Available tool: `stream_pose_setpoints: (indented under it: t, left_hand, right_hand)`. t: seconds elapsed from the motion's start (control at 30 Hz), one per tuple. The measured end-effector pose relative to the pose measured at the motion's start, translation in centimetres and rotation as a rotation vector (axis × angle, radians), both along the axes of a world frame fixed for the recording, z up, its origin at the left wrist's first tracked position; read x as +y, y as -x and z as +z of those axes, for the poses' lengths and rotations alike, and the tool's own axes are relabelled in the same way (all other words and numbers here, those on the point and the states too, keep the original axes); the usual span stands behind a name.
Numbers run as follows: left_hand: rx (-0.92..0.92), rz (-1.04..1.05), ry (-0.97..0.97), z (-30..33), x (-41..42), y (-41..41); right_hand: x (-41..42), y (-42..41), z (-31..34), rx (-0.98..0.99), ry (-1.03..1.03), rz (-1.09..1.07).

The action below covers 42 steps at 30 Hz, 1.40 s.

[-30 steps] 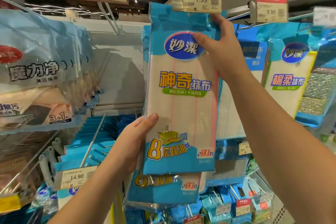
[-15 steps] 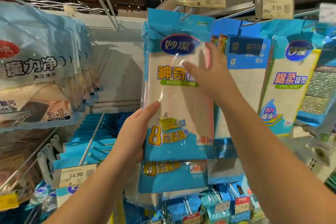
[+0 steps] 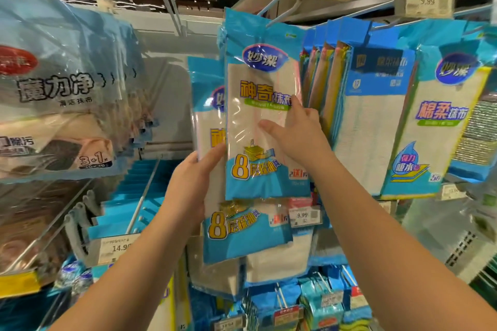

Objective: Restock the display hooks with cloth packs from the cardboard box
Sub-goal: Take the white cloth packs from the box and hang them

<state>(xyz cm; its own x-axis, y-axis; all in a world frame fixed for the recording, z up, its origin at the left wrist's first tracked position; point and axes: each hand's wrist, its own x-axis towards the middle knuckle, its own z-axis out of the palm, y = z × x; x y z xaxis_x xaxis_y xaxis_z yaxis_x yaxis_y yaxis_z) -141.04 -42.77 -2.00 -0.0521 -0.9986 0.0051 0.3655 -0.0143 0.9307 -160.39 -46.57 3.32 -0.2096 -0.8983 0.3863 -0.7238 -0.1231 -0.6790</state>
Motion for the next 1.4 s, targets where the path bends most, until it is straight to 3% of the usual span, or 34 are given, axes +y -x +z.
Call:
stream_pose_setpoints:
  t: [0.27, 0.6, 0.9, 1.1, 1.27, 1.4]
  left_hand:
    - [-0.081, 0.322, 0.032, -2.5, 1.7, -6.0]
    - [-0.014, 0.39, -0.025, -2.7, 2.4, -8.0]
    - [0.036, 0.221, -0.015, -2.5, 3.2, -7.0]
    - [0.045, 0.119, -0.003, -2.1, 3.6, -6.0]
    - [-0.012, 0.053, 0.021, -2.0, 3.5, -5.0]
    - [-0.097, -0.016, 0.082, -1.8, 3.1, -4.0]
  right_hand:
    - [-4.4, -0.6, -0.7, 0.049, -0.078, 0.011]
    - [-8.4, -0.8, -2.1, 0.047, -0.005, 0.032]
    - [-8.7, -0.8, -3.0, 0.087, -0.075, -0.055]
    - [-6.6, -0.7, -2.9, -0.038, 0.075, -0.014]
    - [-3.1, -1.2, 0.0, -0.328, 0.254, 0.161]
    - [-1.5, -0.6, 3.1, -0.352, 0.298, 0.341]
